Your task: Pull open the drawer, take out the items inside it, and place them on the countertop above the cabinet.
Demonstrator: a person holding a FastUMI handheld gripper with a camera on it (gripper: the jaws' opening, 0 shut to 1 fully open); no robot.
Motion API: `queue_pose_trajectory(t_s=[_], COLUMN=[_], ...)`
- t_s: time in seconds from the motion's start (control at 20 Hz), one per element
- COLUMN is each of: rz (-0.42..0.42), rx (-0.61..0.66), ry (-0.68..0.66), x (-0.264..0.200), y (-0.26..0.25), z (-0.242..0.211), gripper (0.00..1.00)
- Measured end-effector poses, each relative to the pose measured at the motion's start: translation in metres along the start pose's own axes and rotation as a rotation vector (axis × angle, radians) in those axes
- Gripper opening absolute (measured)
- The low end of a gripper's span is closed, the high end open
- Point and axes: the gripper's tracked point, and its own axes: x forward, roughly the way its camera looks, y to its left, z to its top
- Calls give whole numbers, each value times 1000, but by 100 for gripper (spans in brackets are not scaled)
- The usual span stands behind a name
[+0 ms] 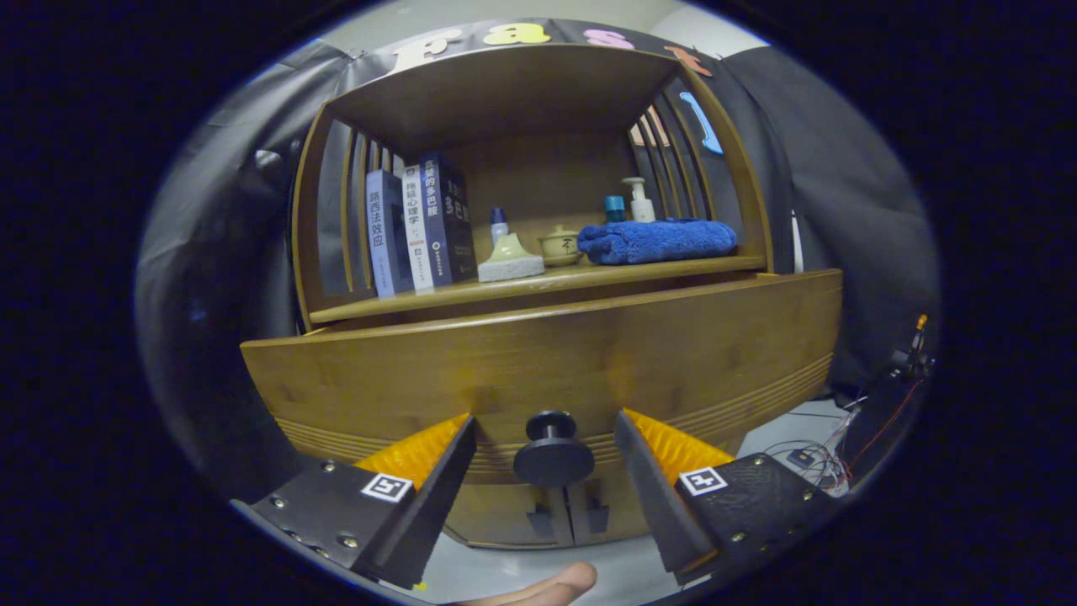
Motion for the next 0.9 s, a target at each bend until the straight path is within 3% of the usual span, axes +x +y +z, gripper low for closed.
queue_pose_trajectory(t_s=[0.9], rz=[14], rx=[75], ry=[7], x=[73], y=[4], z=[7], gripper=[99])
